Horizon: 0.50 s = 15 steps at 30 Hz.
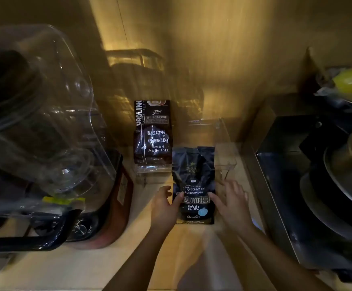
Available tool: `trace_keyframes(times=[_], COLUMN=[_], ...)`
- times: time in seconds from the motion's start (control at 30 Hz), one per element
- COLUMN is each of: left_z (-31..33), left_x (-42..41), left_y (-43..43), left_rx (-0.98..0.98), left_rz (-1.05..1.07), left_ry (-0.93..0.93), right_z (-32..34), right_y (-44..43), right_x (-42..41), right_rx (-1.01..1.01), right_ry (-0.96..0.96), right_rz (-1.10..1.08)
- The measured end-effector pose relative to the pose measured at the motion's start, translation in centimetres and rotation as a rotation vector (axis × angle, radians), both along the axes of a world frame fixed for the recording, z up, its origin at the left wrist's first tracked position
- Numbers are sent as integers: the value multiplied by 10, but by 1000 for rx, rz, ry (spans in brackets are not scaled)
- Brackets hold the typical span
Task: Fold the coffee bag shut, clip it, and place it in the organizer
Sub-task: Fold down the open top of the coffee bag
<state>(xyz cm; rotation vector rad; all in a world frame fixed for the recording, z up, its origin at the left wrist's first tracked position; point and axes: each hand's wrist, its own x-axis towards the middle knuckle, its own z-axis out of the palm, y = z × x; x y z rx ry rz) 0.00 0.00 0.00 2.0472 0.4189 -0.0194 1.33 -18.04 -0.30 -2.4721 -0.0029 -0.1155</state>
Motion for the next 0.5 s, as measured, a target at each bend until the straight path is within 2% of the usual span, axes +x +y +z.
trace_keyframes(times=[0.1,0.17,0.23,0.33,0.5], left_z=[2,1,4,7,12], left_x=[0,1,4,7,5], left_y=[-4,-3,-3,-8,-15], left_rx=[-256,-393,-469,-523,-421], left_rz=[32,45,61,80,195], left_ry=[-8,17,23,42,41], right_z=[-2,0,3,1,-1], right_y=[3,8,12,17,24], right_x=[-1,-2,-3,-3,0], right_rx=[206,422,577,669,733], right_ry=[87,161,203,228,227], right_rz=[-1,-14,-56,-124,-232])
